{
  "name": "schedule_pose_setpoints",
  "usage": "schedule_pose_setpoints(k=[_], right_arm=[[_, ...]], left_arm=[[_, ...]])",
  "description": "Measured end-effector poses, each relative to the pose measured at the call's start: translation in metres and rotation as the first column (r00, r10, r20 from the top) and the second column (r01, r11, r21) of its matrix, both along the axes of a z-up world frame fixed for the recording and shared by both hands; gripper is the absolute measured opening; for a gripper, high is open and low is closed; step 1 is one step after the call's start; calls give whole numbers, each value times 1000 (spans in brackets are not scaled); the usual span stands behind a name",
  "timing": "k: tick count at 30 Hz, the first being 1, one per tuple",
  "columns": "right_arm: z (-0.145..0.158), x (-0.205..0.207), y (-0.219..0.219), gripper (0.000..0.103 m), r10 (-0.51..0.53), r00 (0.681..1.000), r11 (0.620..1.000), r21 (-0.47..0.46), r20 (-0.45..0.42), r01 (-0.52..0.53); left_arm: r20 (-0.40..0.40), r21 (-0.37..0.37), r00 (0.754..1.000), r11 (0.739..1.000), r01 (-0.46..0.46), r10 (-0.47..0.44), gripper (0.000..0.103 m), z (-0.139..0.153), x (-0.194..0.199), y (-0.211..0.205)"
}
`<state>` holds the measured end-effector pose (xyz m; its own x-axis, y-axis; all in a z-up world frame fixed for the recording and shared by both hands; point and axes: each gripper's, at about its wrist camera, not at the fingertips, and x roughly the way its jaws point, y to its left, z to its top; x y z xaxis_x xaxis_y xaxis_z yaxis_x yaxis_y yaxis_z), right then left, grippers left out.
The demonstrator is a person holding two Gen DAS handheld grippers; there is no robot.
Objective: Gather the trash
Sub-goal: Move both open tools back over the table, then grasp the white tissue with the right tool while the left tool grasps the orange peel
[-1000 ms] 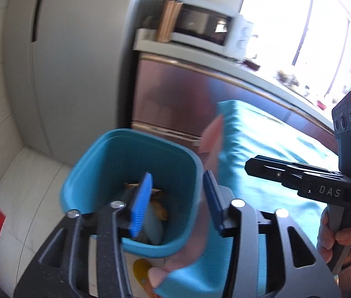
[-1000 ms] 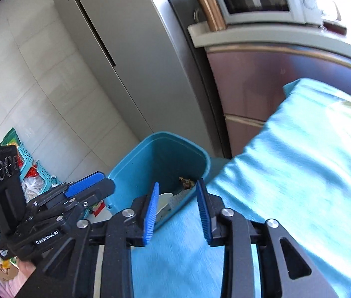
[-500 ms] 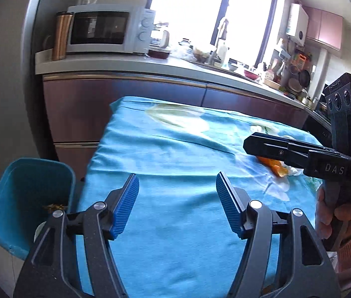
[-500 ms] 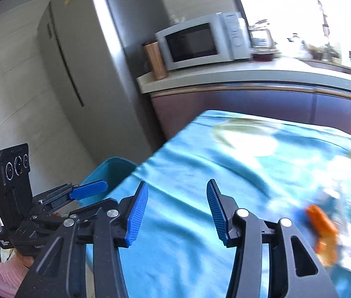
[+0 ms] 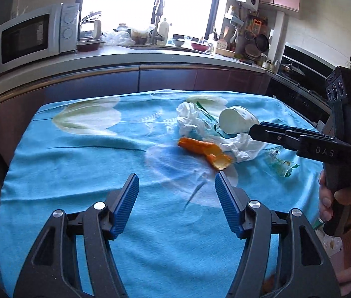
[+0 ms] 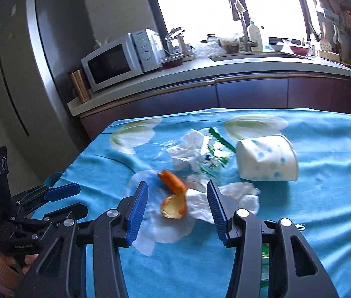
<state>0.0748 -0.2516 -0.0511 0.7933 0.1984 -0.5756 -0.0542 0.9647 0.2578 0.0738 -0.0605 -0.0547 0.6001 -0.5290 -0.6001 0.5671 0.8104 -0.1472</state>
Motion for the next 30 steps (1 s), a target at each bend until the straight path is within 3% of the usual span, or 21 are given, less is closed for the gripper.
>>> schedule_pose_setpoints(k=[7,17,23,25,30], right_arm=[[-18,-3,-38,47,-94,995,995,14,-39,94],[-38,8,-47,47,-80,993,995,52,-83,84],[-43,13,-49,47,-68,993,994,76,-94,75],[-44,14,-50,47,-68,993,994,83,-95,76],[-46,16,-51,47,-60,993,993,91,-102,69]], left_arm=[[-42,23,996,997,74,-73,59,-7,16,-47],[-125,76,989,994,83,-74,54,-27,42,-88],[-182,101,980,990,97,-77,35,-39,52,-100],[-194,97,978,990,102,-82,21,-41,54,-101],[-220,72,973,994,81,-64,10,-42,60,-95]])
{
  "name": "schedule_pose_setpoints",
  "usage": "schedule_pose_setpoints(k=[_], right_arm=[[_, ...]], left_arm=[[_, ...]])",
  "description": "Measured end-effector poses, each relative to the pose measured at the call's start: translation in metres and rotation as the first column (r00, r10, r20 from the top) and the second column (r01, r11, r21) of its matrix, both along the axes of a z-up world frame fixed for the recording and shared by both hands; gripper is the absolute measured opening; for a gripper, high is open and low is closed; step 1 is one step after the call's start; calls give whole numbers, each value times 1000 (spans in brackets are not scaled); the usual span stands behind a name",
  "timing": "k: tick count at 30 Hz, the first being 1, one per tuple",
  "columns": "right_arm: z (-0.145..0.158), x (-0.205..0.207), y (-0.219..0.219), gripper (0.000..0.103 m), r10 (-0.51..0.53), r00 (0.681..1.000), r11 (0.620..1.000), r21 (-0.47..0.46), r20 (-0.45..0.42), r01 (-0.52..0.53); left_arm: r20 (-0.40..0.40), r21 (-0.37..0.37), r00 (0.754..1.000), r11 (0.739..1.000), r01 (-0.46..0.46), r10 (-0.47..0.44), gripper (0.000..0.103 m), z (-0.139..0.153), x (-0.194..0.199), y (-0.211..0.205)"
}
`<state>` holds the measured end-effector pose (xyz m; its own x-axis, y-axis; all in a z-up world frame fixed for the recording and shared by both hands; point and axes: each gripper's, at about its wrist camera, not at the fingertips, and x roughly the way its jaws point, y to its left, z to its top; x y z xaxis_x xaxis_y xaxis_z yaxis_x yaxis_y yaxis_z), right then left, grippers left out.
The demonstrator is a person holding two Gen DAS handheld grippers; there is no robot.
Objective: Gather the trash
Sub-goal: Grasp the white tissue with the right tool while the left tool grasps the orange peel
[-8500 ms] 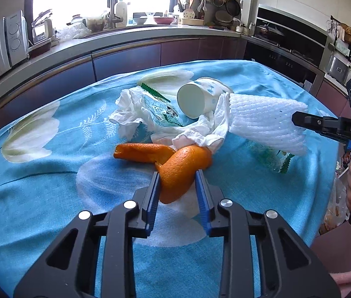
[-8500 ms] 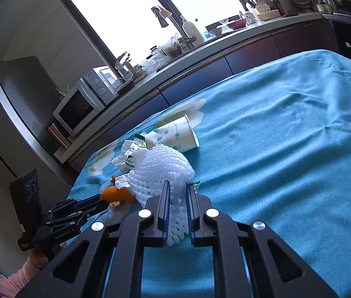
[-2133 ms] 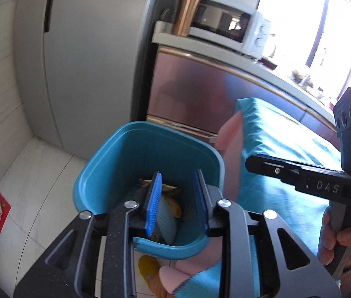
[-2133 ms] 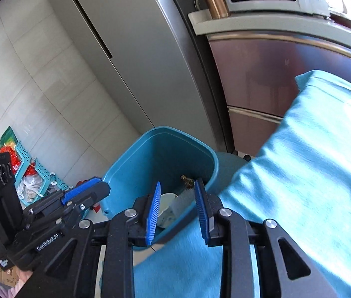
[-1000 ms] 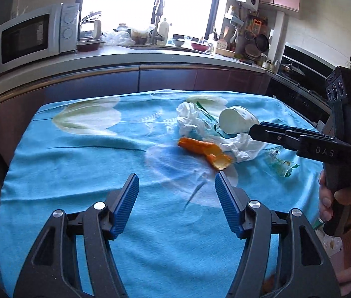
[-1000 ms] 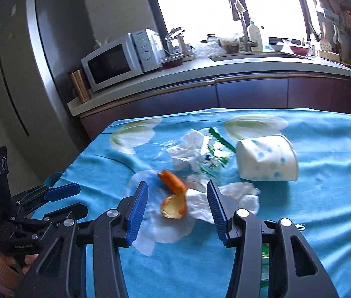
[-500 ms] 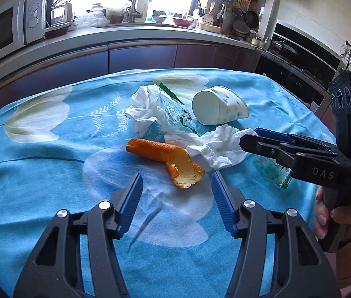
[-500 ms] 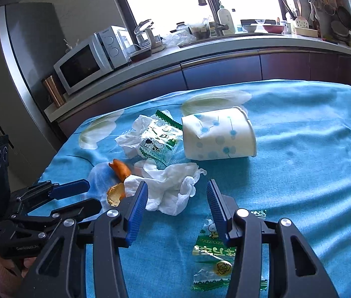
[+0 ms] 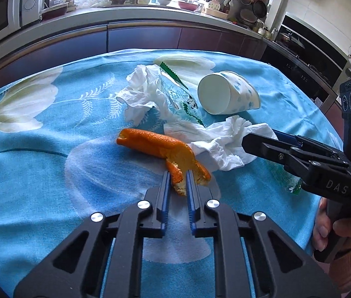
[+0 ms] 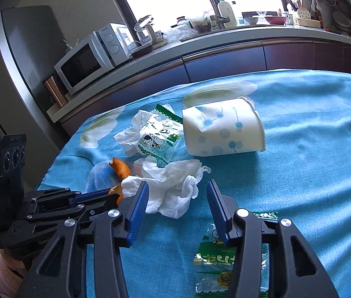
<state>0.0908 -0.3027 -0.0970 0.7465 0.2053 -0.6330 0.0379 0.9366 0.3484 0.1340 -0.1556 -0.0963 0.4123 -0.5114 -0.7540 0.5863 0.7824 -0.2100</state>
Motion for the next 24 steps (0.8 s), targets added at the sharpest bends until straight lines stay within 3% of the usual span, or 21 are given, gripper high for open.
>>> schedule_pose_setpoints(k=[3,13,24], right_arm=[[-1,0,2,43,8,1000,1000,-8,-4,-8],[-2,-1,2,6,28,1000,1000,8,-9,-28],[12,-18,16,3,128,991,987,97,29,-130]], left_arm=[[-3,-13,1000,1000,-17,17,8,2,1,6],[42,-25,998,999,-41,42,4,16,-16,31],[58,-11,996,998,-67,67,5,18,-31,70]])
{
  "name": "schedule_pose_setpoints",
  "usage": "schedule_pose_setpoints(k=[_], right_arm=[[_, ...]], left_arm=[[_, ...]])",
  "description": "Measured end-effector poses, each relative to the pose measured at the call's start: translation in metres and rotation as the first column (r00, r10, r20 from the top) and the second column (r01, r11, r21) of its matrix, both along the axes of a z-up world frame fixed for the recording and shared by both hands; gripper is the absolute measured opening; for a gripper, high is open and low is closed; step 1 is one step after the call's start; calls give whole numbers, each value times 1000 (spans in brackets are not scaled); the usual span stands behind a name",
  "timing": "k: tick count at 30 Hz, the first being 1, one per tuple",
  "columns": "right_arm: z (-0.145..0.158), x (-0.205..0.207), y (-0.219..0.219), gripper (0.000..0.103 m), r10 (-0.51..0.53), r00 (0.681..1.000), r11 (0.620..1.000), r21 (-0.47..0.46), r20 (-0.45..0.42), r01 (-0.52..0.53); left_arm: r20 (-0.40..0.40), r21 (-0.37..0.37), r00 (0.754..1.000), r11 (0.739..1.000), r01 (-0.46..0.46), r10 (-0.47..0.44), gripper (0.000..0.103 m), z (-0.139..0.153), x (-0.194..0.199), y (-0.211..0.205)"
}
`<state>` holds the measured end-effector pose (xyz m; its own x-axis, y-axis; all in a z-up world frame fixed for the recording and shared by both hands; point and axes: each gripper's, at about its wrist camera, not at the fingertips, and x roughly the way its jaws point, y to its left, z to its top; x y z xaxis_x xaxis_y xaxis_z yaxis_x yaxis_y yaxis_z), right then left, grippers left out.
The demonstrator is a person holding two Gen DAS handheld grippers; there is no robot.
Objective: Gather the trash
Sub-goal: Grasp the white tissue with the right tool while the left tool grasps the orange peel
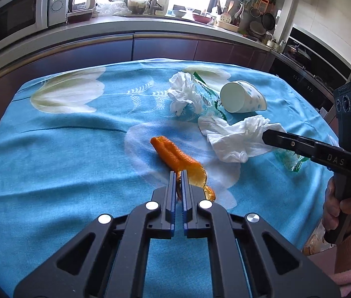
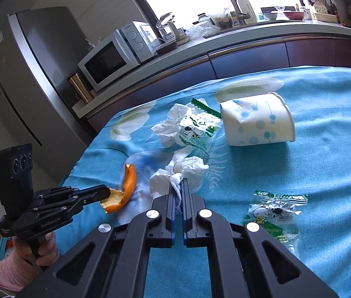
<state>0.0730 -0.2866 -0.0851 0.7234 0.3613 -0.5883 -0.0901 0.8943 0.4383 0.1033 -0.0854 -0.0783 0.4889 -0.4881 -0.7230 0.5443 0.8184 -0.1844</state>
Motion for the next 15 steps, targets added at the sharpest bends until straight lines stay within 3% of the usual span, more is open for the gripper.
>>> schedule_pose_setpoints(k=[2,5,9,15], right_arm=[[0,-1,6,3,19,1000,1000,-9,-5,-19],[-1,-2,13,10,11,1000,998,-60,-17,-12],[-2,-3,11,32,-34,999,995,-95,-18,32],[2,3,7,51,-66,998,989,-133,0,66]], left_arm=[[-3,6,1000,1000,-6,6,6,-3,-3,4],[-3,21,1000,1000,-13,13,16,-8,-3,7],[-16,21,1000,1000,-4,5,38,-12,-5,5],[-21,27,1000,1000,9,-9,34,-17,-6,0]])
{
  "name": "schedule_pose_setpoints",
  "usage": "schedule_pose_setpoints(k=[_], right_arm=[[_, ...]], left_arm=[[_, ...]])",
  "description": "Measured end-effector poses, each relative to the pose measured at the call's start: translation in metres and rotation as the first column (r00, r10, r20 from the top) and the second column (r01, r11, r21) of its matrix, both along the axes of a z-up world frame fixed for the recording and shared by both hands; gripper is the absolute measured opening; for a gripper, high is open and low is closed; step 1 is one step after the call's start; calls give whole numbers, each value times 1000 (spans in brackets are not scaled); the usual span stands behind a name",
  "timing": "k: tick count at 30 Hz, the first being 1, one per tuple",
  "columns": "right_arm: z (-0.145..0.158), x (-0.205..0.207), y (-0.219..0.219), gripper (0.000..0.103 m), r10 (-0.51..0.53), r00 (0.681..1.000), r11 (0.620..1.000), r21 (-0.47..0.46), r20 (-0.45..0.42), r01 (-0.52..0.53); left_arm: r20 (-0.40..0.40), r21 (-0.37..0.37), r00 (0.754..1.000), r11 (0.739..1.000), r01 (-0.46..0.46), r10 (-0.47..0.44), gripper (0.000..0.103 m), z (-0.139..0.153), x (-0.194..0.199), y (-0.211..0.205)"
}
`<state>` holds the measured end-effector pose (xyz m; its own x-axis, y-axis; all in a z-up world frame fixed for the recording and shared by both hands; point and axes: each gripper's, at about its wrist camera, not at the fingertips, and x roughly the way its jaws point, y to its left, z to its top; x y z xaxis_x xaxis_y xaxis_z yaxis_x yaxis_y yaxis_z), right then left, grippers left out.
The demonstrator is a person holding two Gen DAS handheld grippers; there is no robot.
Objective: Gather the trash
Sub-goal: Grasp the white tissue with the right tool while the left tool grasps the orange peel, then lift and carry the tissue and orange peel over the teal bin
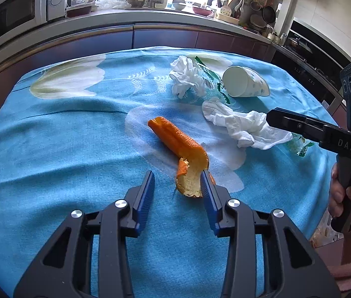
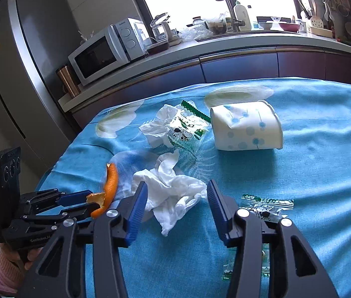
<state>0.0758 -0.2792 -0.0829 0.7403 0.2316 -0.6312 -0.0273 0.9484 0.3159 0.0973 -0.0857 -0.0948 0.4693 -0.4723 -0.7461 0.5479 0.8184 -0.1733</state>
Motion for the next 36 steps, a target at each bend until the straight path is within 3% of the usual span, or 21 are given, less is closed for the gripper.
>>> schedule_pose_setpoints(k=[4,9,14,21,24,36], right_arm=[[-3,11,9,51,18,1000,1000,-22,-16,-19],[-12,22,26,51,36,998,994,-98,-56,-42],[-14,22,30,42,36,997,989,-137,-68,-45],[-17,25,25,19,25,997,984,-174,-74,-37],[-15,23,19,11,20,998,990,-140,-62,-28],[6,7,34,9,97,995,994,-57,8,-97]], left_arm=[[-15,-12,1000,1000,4,-4,18,-1,2,-1],[-17,-18,1000,1000,1,-1,9,-2,0,-2],[-8,-24,1000,1000,-3,3,6,0,-3,-1],[18,-27,1000,1000,-11,12,4,3,-7,3],[21,-35,1000,999,-13,14,4,6,-9,7],[57,-62,996,996,-64,67,4,22,-21,35]])
